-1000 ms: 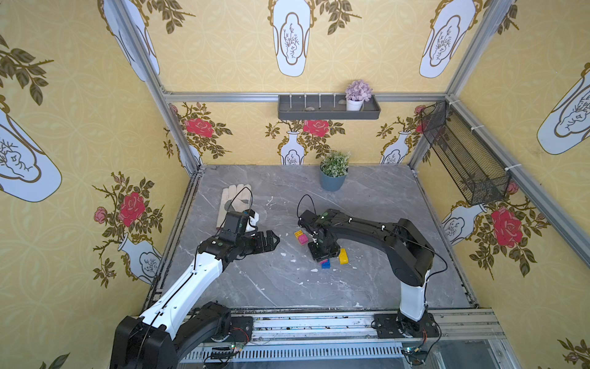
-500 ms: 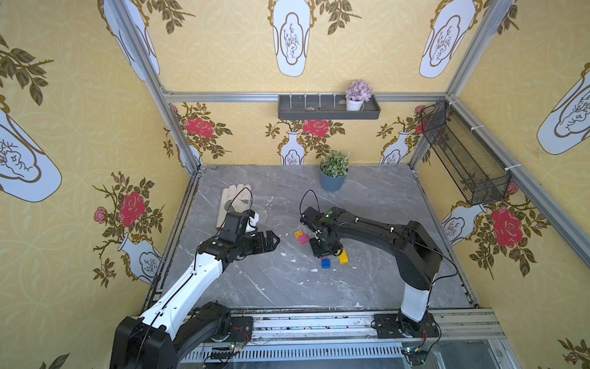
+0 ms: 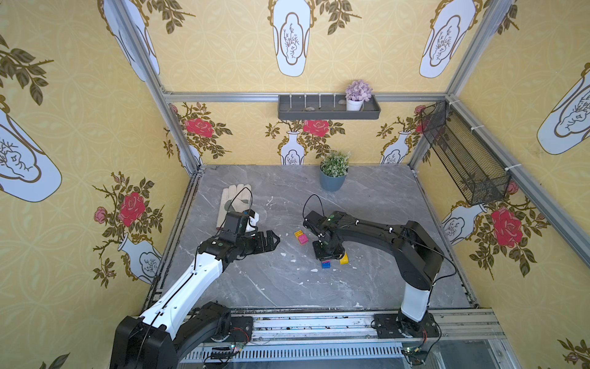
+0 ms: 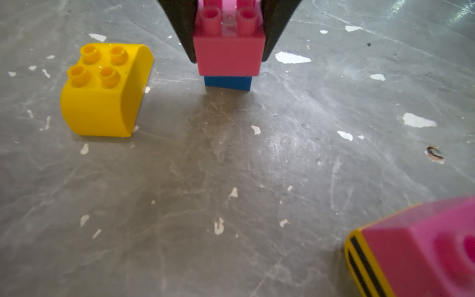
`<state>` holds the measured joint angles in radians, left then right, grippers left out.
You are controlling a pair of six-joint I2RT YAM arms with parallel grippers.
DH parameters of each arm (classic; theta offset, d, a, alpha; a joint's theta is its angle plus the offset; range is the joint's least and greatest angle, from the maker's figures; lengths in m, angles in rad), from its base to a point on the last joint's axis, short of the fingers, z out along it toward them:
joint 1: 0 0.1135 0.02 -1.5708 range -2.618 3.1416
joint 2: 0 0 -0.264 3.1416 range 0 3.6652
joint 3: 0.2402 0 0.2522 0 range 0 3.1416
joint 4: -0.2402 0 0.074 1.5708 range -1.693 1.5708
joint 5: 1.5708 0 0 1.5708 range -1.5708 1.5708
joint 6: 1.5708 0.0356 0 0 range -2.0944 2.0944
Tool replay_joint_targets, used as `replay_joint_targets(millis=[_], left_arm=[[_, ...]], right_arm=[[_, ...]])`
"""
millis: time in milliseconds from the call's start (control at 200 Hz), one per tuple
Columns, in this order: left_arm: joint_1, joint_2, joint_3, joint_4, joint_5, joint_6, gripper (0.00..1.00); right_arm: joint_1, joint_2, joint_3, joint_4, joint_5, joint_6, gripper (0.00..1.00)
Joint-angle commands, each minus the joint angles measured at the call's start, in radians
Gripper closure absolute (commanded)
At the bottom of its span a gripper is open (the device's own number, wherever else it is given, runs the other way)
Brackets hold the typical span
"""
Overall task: Assemble the letter s with lego
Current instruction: Assemble the lego brick with the lego brick.
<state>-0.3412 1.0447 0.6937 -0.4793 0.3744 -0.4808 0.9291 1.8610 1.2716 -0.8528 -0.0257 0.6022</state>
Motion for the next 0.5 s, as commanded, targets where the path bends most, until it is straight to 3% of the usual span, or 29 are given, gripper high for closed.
replay_joint_targets(millis=[0, 495], left_arm=[[0.001, 0.005, 0.003, 0.005, -0.001, 0.011, 0.01], [0.001, 0.009, 0.009, -0.003, -0.007, 0.018, 0.01]], right_arm=[[-0.004, 0.006, -0.021, 0.043, -0.016, 0.023, 0.79], [-0.018, 0.022, -0.061, 0.086, -0.032, 0.027, 0.8]])
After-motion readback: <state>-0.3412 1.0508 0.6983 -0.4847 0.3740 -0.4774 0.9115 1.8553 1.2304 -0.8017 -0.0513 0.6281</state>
